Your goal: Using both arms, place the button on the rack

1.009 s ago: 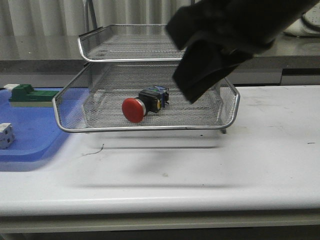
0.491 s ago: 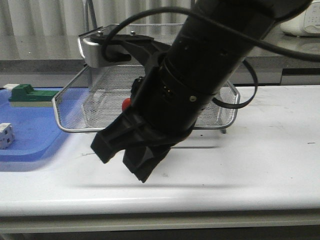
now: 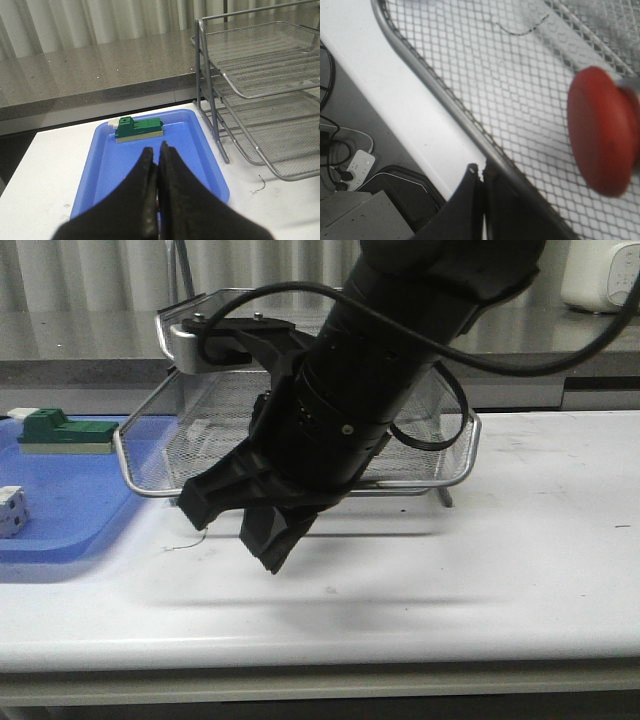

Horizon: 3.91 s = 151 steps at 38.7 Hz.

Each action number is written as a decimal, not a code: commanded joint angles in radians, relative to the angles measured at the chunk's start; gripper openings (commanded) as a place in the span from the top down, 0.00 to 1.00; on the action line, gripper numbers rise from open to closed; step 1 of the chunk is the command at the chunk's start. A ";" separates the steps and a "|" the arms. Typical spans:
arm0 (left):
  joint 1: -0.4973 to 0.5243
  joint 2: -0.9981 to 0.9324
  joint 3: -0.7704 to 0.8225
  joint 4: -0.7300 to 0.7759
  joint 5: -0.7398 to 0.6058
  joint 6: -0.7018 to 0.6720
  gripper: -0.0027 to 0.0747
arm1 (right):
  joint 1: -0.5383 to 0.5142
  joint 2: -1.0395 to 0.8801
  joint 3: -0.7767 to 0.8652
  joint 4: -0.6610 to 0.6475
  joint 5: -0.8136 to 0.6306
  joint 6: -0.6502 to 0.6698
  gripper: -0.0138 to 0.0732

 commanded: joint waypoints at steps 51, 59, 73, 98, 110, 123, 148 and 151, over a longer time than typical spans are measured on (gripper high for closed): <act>0.000 0.009 -0.025 -0.014 -0.083 -0.009 0.99 | -0.139 -0.020 -0.349 0.064 0.383 -0.008 0.91; 0.000 0.009 -0.025 -0.014 -0.083 -0.009 0.99 | -0.204 -0.148 -0.349 0.061 0.551 0.009 0.91; 0.000 0.009 -0.025 -0.014 -0.083 -0.009 0.99 | -0.467 -0.336 -0.287 -0.103 0.661 0.135 0.91; 0.000 0.009 -0.025 -0.014 -0.083 -0.009 0.99 | -0.568 -0.954 0.356 -0.348 0.257 0.326 0.91; 0.000 0.009 -0.025 -0.014 -0.083 -0.009 0.99 | -0.568 -1.320 0.636 -0.348 0.056 0.326 0.91; 0.000 0.009 -0.025 -0.014 -0.083 -0.009 0.99 | -0.568 -1.598 0.764 -0.348 0.026 0.326 0.91; 0.000 0.009 -0.025 -0.014 -0.083 -0.009 0.99 | -0.568 -1.606 0.764 -0.344 0.043 0.326 0.91; 0.000 0.009 -0.025 -0.014 -0.083 -0.009 0.99 | -0.568 -1.606 0.764 -0.344 0.043 0.326 0.91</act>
